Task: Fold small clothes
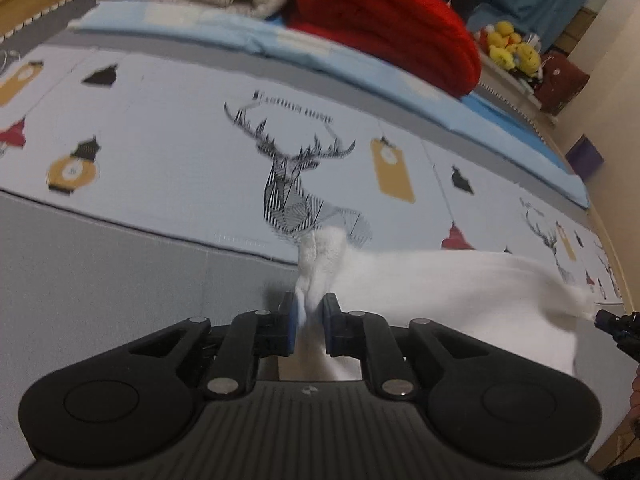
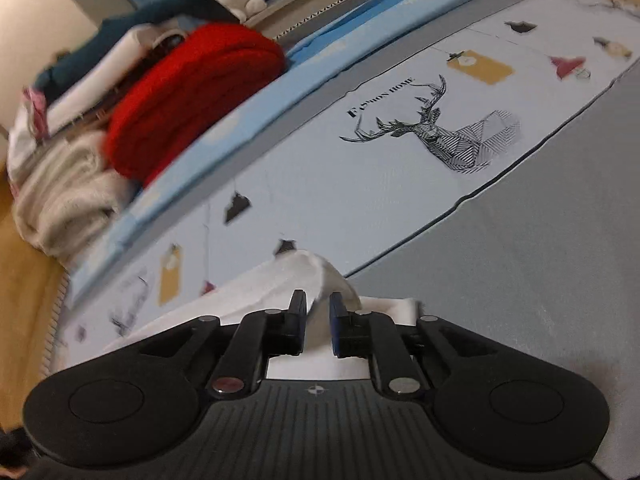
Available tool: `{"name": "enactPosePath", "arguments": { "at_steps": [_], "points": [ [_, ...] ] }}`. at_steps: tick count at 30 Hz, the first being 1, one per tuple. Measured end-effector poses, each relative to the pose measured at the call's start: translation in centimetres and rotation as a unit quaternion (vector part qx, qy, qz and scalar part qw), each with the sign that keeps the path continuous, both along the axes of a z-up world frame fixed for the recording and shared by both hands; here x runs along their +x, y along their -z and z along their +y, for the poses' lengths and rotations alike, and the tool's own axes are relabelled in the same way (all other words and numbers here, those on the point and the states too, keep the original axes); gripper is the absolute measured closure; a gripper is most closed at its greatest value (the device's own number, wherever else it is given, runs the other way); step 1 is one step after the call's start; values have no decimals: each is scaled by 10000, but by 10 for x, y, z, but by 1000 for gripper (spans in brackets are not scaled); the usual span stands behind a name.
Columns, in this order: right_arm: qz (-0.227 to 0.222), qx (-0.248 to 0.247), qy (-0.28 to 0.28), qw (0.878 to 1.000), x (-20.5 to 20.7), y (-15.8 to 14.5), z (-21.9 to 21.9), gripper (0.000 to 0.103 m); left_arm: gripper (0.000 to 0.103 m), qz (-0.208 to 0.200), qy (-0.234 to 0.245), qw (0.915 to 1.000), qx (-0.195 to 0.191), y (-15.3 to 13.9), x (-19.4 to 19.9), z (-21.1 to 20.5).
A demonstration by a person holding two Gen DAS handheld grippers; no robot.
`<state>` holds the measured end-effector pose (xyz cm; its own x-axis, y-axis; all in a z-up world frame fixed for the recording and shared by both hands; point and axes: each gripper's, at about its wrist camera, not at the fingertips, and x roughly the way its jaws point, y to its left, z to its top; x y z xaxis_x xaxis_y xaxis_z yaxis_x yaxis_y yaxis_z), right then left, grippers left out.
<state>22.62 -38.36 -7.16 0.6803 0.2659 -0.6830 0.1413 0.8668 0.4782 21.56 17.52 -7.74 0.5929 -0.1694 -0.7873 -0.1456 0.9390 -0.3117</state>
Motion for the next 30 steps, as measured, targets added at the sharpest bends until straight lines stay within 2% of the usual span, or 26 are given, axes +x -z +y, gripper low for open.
{"name": "enactPosePath", "arguments": {
  "at_steps": [1,3,5,8,10,15,17,18,21,22,25,27,30],
  "points": [
    [-33,-268,-109,9996,0,-1,4,89,85,86,-37,10000,-10,2,1,2],
    [78,-436,-305,9986,3,2,9,89,85,289,-106,9994,-136,10,5,7],
    [325,-469,-519,9970,7,11,14,89,74,498,-168,9984,-188,19,8,11],
    [530,-827,-759,9923,11,21,26,87,74,690,-166,9974,-119,27,11,10],
    [581,-1033,-882,9890,14,25,33,81,74,720,-163,9972,-131,30,13,9],
    [670,-1413,-1022,9824,27,40,49,81,74,754,-259,9965,-248,35,16,9],
    [582,-1592,-1031,9801,29,41,53,91,74,732,-266,9966,-275,36,19,8],
    [543,-1623,-1023,9799,30,41,54,103,74,712,-253,9968,-277,37,20,7],
    [376,-1576,-938,9823,31,35,52,103,79,637,-141,9975,-279,37,24,2],
    [194,-1574,-824,9839,29,29,50,103,93,584,-126,9980,-228,36,25,0],
    [-321,-1440,-262,9887,24,9,37,103,96,63,-255,9997,22,19,22,0],
    [-504,-1390,-57,9890,22,3,29,103,96,-224,-322,9992,-22,10,20,3],
    [85,-1074,-74,9942,32,19,20,100,94,50,-323,9995,-28,16,23,1]
  ]
}}
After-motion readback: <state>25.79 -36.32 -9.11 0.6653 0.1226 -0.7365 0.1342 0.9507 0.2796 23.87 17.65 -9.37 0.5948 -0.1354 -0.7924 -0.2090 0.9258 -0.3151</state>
